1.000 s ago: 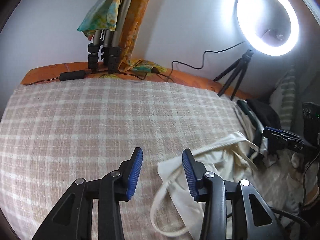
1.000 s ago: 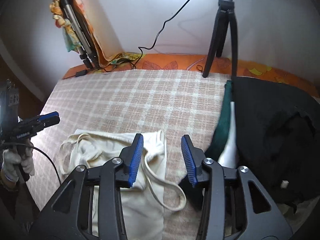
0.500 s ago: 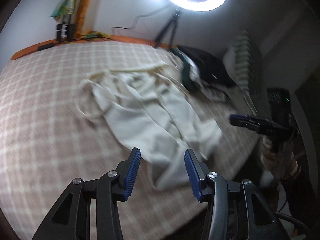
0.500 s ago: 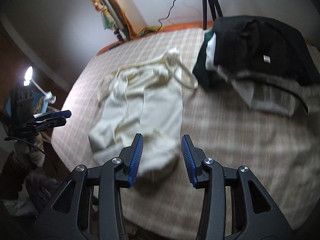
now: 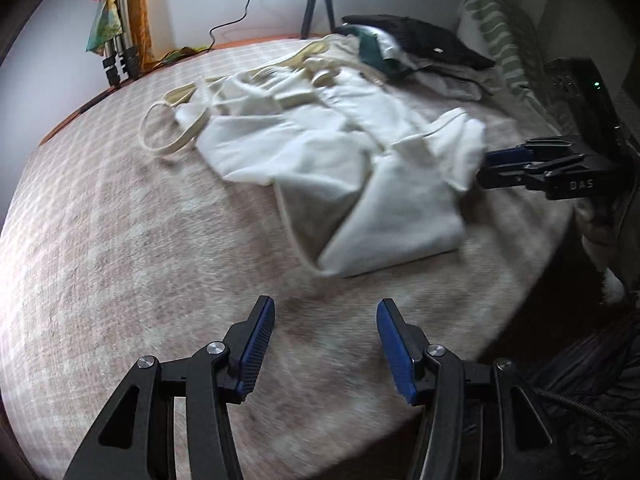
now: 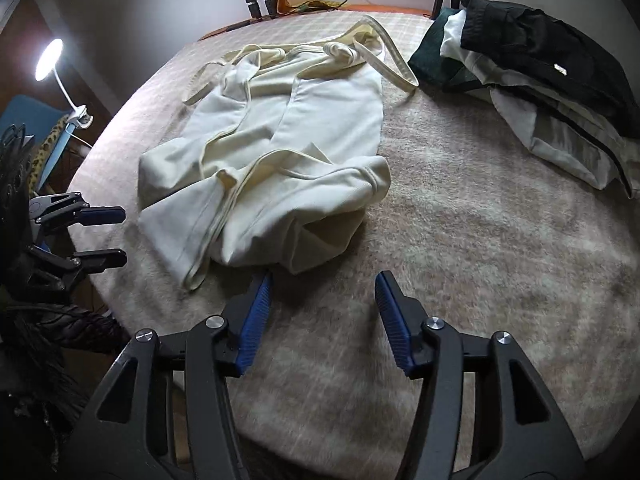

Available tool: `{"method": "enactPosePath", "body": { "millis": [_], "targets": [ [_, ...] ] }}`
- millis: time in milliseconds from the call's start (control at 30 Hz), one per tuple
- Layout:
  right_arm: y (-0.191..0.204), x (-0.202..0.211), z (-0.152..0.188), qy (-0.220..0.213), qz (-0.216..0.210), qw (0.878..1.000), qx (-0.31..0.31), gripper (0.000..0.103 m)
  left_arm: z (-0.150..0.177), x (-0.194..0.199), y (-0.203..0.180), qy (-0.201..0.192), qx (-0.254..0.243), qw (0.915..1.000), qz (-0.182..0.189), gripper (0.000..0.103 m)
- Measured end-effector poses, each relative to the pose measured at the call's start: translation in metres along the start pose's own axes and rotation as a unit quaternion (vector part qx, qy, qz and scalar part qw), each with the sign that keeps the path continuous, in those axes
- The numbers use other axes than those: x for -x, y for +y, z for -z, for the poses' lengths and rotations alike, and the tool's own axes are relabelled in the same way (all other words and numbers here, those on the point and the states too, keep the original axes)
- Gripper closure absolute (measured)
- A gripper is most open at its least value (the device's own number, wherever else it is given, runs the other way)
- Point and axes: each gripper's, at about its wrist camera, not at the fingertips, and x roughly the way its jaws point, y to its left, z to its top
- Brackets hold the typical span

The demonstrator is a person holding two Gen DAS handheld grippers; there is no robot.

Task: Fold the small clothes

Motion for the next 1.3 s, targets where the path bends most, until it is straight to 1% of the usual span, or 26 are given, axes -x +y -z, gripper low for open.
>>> {"method": "enactPosePath", "body": {
  "millis": [100,267,300,333,367,400,433,467,500,533,567,633,733,767,800,833,867,900,933,967,1000,1067,1100,1133,1200,1300],
  "targets": [
    [-0.003,-0.006,-0.005,-0.011,-0.010,1.000,-0.005,0.045,-0.003,-0.005,-0.002,-0.016,-0.020,0.9997,0.005,0.044],
    [-0.004,-0.011,-0.010,-0.030,-0.018,0.999,-0.005,0.043,-0.015,-0.017,-0.017,-0.031,-0.063,0.9975,-0.005,0.046],
    [-0.004,-0.011,-0.011,-0.032,-0.018,0.999,-0.005,0.043,-0.018,-0.018,-0.018,-0.035,-0.066,0.9972,-0.004,0.054],
    [-0.003,-0.012,-0.012,-0.034,-0.021,0.999,-0.005,0.044,-0.021,-0.019,-0.018,-0.035,-0.063,0.9974,0.003,0.066],
    [-0.002,-0.013,-0.013,-0.035,-0.026,0.999,-0.007,0.048,-0.024,-0.019,-0.017,-0.036,-0.056,0.9978,0.007,0.070],
    [-0.001,-0.014,-0.015,-0.032,-0.035,0.999,-0.009,0.065,-0.027,-0.019,-0.014,-0.034,-0.046,0.9983,0.014,0.081],
    [-0.001,-0.015,-0.017,-0.031,-0.034,0.999,-0.014,0.078,-0.030,-0.020,-0.011,-0.030,-0.033,0.9987,0.025,0.088],
    [-0.001,-0.015,-0.018,-0.030,-0.030,0.999,-0.017,0.082,-0.032,-0.020,-0.005,-0.025,-0.015,0.9987,0.041,0.089],
    [-0.003,-0.014,-0.019,-0.029,-0.032,0.999,-0.026,0.090,-0.034,-0.018,0.000,-0.022,0.006,0.9981,0.057,0.092],
    [-0.005,-0.012,-0.020,-0.029,-0.040,0.998,-0.037,0.092,-0.034,-0.015,0.006,-0.019,0.029,0.9968,0.073,0.093],
    [-0.009,-0.009,-0.021,-0.029,-0.051,0.997,-0.050,0.093,-0.033,-0.011,0.011,-0.018,0.052,0.9945,0.089,0.093],
    [-0.013,0.004,-0.017,-0.028,-0.077,0.994,-0.071,0.095,-0.027,-0.002,0.023,-0.009,0.102,0.9860,0.131,0.093],
    [-0.013,0.022,-0.007,-0.019,-0.084,0.994,-0.066,0.099,-0.010,0.012,0.038,0.002,0.163,0.9714,0.172,0.094],
    [-0.014,0.025,-0.003,-0.014,-0.081,0.994,-0.065,0.100,-0.004,0.015,0.042,0.006,0.176,0.9694,0.171,0.094],
    [-0.014,0.027,0.004,-0.002,-0.069,0.996,-0.064,0.100,0.004,0.017,0.045,0.009,0.184,0.9699,0.159,0.092],
    [-0.012,0.026,0.009,0.013,-0.043,0.997,-0.057,0.100,0.010,0.017,0.047,0.015,0.184,0.9729,0.140,0.075],
    [-0.009,0.025,0.013,0.021,-0.023,0.998,-0.046,0.100,0.016,0.018,0.047,0.018,0.174,0.9773,0.119,0.067],
    [-0.006,0.027,0.017,0.023,-0.014,0.999,-0.037,0.100,0.022,0.022,0.045,0.012,0.164,0.9814,0.098,0.066],
    [-0.003,0.031,0.021,0.016,-0.020,0.999,-0.033,0.099,0.025,0.027,0.044,0.005,0.153,0.9840,0.091,0.066],
    [-0.002,0.035,0.022,0.009,-0.029,0.999,-0.032,0.099,0.028,0.031,0.040,-0.001,0.139,0.9864,0.088,0.066],
    [0.000,0.039,0.023,-0.001,-0.038,0.999,-0.035,0.094,0.030,0.036,0.033,-0.010,0.121,0.9891,0.083,0.066],
    [-0.001,0.048,0.019,-0.026,-0.054,0.997,-0.052,0.062,0.028,0.046,0.012,-0.030,0.073,0.9945,0.069,0.065],
    [-0.001,0.052,0.016,-0.041,-0.060,0.996,-0.060,0.039,0.026,0.049,0.003,-0.040,0.051,0.9958,0.065,0.061],
    [-0.001,0.053,0.013,-0.049,-0.065,0.995,-0.064,0.036,0.023,0.051,-0.009,-0.049,0.027,0.9965,0.062,0.056],
    [-0.001,0.050,0.003,-0.056,-0.068,0.994,-0.071,0.036,0.019,0.053,-0.029,-0.063,-0.014,0.9961,0.061,0.047],
    [-0.001,0.041,-0.009,-0.052,-0.078,0.992,-0.081,0.036,0.010,0.041,-0.059,-0.066,-0.080,0.9937,0.043,0.046]
  ]
}}
